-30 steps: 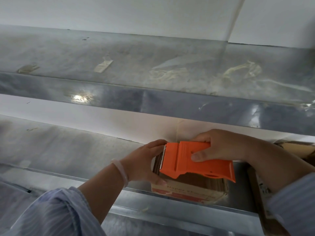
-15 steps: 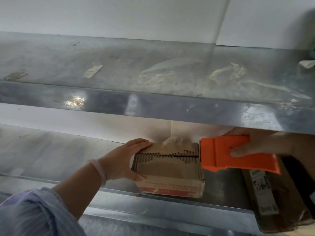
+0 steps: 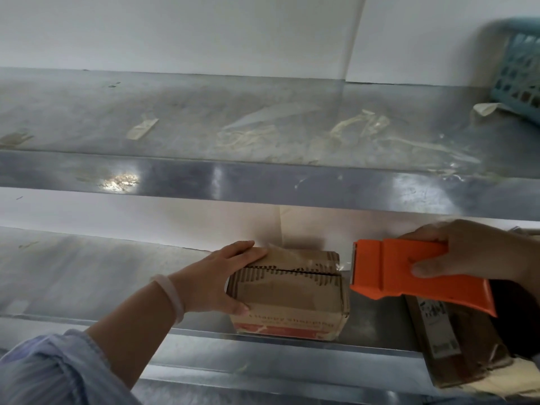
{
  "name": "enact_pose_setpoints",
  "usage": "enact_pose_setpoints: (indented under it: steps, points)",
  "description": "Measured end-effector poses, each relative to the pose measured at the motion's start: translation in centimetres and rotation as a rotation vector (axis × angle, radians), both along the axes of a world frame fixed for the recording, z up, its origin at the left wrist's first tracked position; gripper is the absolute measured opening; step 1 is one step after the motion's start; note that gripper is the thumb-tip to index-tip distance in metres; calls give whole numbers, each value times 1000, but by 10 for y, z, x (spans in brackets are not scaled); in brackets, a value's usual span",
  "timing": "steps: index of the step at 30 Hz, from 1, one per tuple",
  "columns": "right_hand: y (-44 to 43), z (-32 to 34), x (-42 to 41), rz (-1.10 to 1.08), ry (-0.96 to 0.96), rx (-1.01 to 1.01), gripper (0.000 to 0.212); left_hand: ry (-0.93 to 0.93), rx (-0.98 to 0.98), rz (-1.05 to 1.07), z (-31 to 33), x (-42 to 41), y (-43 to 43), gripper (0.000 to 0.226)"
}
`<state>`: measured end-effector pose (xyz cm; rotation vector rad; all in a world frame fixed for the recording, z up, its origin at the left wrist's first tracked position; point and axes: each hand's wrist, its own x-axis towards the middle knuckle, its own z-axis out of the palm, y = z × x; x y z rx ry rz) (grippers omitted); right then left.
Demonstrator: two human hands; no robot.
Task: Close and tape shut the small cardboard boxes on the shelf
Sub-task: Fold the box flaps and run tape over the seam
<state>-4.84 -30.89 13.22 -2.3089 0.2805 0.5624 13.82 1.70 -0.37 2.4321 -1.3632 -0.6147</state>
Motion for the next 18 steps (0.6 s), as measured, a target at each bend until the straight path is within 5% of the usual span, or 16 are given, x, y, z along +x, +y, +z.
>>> enact_pose_setpoints:
  steps: [3,9,14,18]
  points:
    - [-15,-6,-9,-21,-89,-115,33,12,45,-11,-2,-2,-6,112]
    - [-17,-16,-17,-174,-120,168,92,-76,-72,183,9,-19,-23,106]
    - [-10,-23,-15,-145,-152,202,93,-310,-120,45,16,-42,-56,81]
    - [-10,-23,-13,-131,-202,267,86,-277,-95,90,13,-44,-64,74]
